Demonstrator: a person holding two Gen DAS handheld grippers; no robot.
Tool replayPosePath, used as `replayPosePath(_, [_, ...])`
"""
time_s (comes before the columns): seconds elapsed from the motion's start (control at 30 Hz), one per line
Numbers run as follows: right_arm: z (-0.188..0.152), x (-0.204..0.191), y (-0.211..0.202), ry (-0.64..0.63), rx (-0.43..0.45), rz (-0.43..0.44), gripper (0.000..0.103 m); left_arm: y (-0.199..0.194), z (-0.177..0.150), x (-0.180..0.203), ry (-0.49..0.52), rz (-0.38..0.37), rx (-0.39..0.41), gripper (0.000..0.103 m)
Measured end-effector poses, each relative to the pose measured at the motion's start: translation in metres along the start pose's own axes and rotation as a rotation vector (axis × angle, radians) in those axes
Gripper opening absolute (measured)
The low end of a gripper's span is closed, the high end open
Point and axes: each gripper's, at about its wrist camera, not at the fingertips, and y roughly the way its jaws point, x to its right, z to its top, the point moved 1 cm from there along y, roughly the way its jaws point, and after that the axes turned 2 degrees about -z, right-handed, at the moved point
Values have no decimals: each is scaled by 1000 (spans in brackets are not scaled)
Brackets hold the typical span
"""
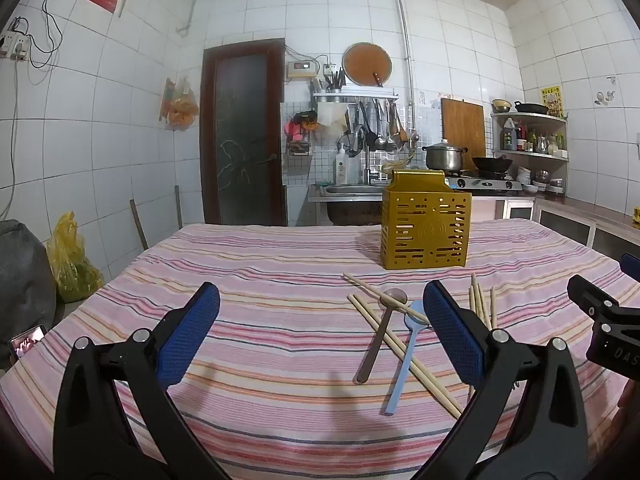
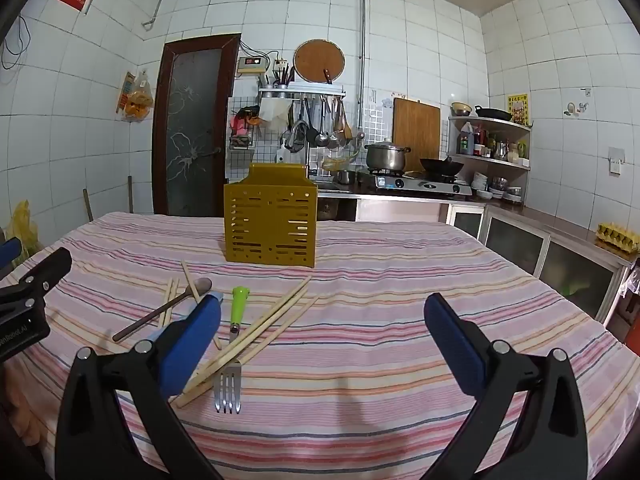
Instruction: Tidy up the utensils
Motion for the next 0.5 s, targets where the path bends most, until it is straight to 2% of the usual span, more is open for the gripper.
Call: replayPosePath(0.5, [-1, -1, 0, 2, 3, 0, 99, 0, 0, 0, -2, 0, 1, 98])
